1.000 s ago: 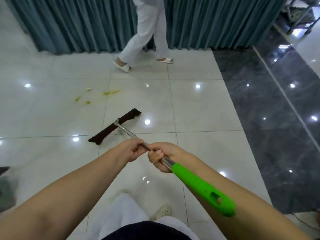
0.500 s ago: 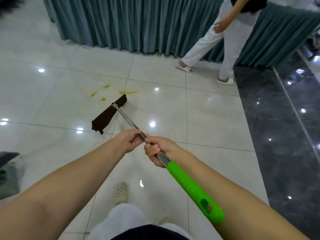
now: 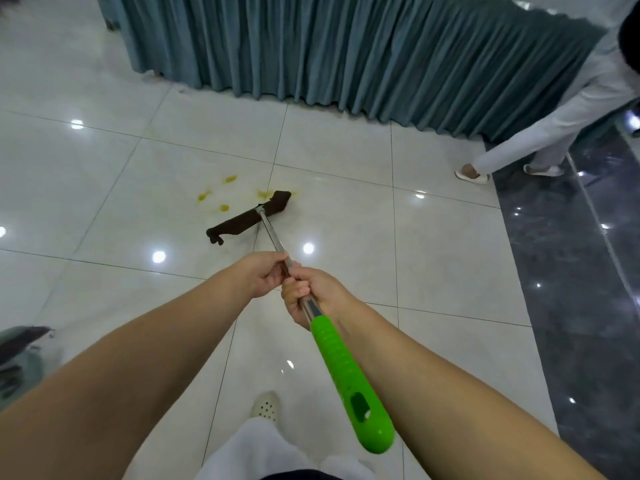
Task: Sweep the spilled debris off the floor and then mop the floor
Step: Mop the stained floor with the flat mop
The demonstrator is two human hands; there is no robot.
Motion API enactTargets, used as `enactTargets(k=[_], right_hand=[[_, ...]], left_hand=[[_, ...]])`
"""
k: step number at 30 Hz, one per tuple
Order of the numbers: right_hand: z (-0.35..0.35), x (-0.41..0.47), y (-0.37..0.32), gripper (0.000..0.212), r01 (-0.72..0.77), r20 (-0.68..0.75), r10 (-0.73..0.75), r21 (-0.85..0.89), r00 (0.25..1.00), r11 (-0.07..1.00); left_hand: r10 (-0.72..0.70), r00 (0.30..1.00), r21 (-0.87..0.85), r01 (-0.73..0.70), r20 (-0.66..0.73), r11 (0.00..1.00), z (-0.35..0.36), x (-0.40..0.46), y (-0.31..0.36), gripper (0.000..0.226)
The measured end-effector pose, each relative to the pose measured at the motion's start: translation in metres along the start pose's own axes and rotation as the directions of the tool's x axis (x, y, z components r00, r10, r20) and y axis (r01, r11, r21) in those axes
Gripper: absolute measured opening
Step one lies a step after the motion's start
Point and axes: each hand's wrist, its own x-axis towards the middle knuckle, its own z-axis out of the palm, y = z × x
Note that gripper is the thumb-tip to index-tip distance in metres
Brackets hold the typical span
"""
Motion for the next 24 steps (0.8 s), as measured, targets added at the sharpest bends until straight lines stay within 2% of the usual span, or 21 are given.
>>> enactTargets(k=[9,19,24], right_hand=[[0.023,0.058,-0.024,0.03,-0.122,0.024,0.119,0.179,0.993,0.976],[0.043,0.073,-0.063,0.022,-0.139,0.038,0.134,0.239,0.99,0.961],[0.07,0.099,-0.097,0.02,-0.154,0.036,0.15,0.241,0.988,0.958]], left_hand=[[-0.022,1.0,-0.003,0.022,-0.009,1.0,-0.033,0.032,0.016,0.028],[-0.005,1.0,-0.047,0.007,0.029,0.999,-0.027,0.059,0.051,0.026],[-0.016,0.998,0.004,0.016,0.059,1.0,-0.028,0.09,0.091,0.028]])
